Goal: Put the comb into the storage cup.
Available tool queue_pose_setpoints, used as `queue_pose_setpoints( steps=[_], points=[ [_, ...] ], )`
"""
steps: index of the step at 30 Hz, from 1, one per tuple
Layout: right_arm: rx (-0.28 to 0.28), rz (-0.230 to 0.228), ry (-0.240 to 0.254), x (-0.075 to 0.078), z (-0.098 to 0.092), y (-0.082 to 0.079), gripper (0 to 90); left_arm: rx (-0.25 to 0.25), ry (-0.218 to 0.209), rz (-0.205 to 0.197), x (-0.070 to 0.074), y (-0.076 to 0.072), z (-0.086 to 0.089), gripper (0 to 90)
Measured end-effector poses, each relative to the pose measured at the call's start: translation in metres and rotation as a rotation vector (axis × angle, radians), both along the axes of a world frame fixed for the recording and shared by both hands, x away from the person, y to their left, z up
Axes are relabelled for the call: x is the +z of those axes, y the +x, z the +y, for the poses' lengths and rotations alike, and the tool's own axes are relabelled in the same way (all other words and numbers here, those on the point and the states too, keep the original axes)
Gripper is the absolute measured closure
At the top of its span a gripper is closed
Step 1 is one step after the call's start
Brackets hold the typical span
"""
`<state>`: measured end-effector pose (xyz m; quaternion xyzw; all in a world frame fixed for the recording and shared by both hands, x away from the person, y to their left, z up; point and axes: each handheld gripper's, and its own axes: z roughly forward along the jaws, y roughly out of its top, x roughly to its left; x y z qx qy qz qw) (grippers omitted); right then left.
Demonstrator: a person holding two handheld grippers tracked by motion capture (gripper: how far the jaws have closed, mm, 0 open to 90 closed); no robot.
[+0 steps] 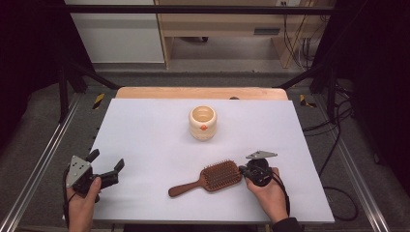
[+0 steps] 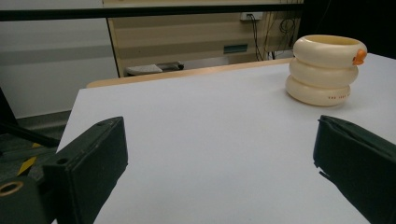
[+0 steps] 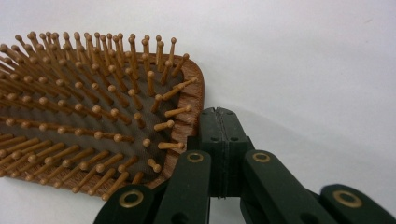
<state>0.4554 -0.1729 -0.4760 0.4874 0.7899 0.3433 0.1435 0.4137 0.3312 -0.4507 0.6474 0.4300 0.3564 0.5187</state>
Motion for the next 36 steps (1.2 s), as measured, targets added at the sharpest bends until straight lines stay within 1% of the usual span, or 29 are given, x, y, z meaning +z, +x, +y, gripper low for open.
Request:
queue_pose_setpoints(
  steps=[3, 7, 10, 14, 18, 22, 29, 33, 36],
  points=[
    [0.01, -0.003, -0.002, -0.001, 0.005, 0.001, 90.0, 0.004, -0.009, -0.004, 0.001, -0.001, 0.001, 3.1],
    [0.019, 0.002, -0.012, 0.0, 0.008, -0.001, 90.0, 0.005, -0.001, -0.008, 0.002, -0.003, 0.0, 3.1],
    [0.027, 0.003, -0.011, 0.0, 0.01, -0.003, 90.0, 0.007, -0.005, -0.01, 0.002, -0.002, 0.0, 3.1],
    [0.03, 0.002, -0.014, 0.0, 0.013, -0.004, 90.0, 0.005, -0.001, -0.003, 0.001, -0.001, 0.0, 3.1],
    [0.038, 0.005, -0.014, 0.001, 0.016, -0.007, 90.0, 0.003, 0.003, -0.011, 0.002, -0.002, 0.0, 3.1],
    [0.055, 0.005, -0.016, 0.001, 0.024, -0.009, 90.0, 0.005, -0.004, -0.006, 0.001, -0.001, 0.001, 3.1],
    [0.081, 0.0, -0.024, 0.001, 0.04, -0.015, 90.0, 0.006, -0.005, -0.016, 0.003, -0.003, 0.001, 3.2],
    [0.074, -0.001, -0.023, 0.0, 0.043, -0.016, 90.0, 0.007, -0.003, -0.011, 0.002, -0.002, 0.001, 3.2],
    [0.082, -0.005, -0.025, 0.0, 0.044, -0.016, 90.0, 0.005, 0.003, -0.014, 0.003, -0.003, 0.0, 3.2]
  ],
)
